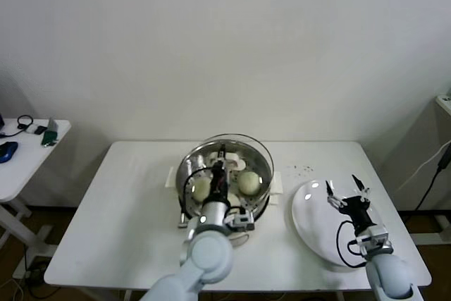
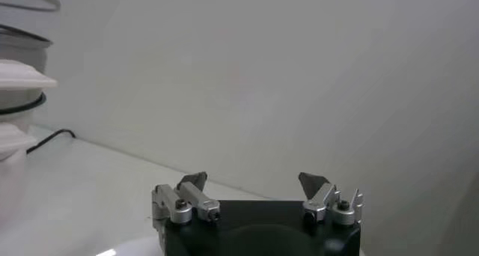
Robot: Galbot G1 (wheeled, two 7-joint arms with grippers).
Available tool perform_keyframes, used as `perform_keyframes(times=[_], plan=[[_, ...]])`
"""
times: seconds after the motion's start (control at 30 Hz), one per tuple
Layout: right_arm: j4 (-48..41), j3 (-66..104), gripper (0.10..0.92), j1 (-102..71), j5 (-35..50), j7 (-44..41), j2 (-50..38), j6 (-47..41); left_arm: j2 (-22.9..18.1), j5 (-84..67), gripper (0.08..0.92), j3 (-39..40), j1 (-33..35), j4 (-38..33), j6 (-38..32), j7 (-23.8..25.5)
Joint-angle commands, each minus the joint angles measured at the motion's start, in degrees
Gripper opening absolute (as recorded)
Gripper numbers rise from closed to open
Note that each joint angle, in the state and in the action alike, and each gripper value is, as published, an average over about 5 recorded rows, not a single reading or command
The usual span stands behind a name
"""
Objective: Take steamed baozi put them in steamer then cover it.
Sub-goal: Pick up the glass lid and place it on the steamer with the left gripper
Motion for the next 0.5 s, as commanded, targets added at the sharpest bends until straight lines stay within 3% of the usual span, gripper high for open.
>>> perform_keyframes(times=[0.03,0.5], plan=[[-0.16,-0.07,0.823,0.08,-0.29,0.03,0.23,0.16,-2.80,1.94,0.149,-0.07,-0.58,2.98,2.78,2.89],[-0.40,-0.35,0.823,0.54,-0.55,0.03,0.75,0.41,-0.31,4.89,0.149,-0.08,0.06,1.66,2.78,6.14]])
